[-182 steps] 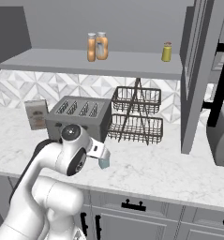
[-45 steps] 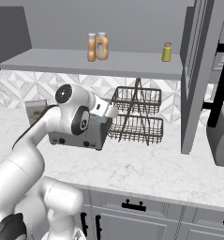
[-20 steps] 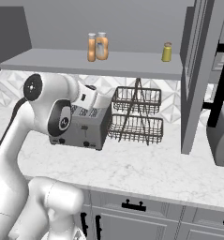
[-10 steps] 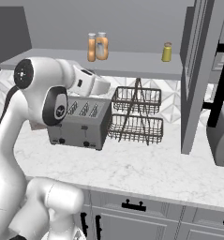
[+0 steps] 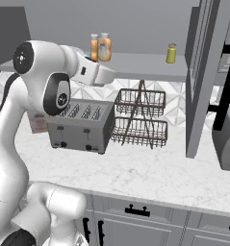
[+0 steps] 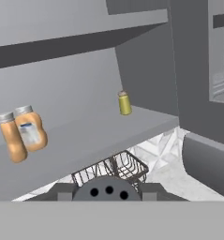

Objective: Put the shaker and condiment bottle from the counter next to their counterparts in the cabinet.

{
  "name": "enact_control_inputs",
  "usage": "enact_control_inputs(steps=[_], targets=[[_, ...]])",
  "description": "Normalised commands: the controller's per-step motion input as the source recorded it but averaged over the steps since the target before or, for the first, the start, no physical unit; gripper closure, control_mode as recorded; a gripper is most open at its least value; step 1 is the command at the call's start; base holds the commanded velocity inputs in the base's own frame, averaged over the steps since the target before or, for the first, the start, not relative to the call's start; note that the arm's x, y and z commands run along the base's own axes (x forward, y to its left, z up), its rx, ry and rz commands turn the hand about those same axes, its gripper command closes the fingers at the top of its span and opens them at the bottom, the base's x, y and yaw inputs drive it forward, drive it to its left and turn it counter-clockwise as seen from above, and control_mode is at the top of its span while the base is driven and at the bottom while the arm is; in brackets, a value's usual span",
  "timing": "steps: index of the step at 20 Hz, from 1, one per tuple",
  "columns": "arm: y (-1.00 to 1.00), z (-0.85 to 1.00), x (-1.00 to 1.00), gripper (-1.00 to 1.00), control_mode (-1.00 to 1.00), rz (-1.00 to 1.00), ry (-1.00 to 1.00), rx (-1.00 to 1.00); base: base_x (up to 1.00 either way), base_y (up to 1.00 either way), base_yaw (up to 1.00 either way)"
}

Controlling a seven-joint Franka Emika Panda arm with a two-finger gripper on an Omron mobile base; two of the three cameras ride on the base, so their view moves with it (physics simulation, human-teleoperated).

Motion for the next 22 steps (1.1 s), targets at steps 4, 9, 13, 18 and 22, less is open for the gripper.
enact_control_inputs(steps=[4,9,13,18,22], targets=[[-0.19,0.06,0.05,1.0,-1.0,-0.01,0.0,0.0,0.0,0.0,0.0],[-0.22,0.0,0.16,1.0,-1.0,0.0,-0.02,-0.02,0.0,0.0,0.0],[-0.1,0.0,0.28,1.0,-1.0,0.0,-0.09,-0.08,0.0,0.0,0.0],[-0.01,0.0,0.24,1.0,-1.0,0.0,-0.09,-0.12,0.0,0.0,0.0],[-0.05,-0.05,0.32,1.0,-1.0,-0.01,-0.01,-0.07,0.0,0.0,0.0]])
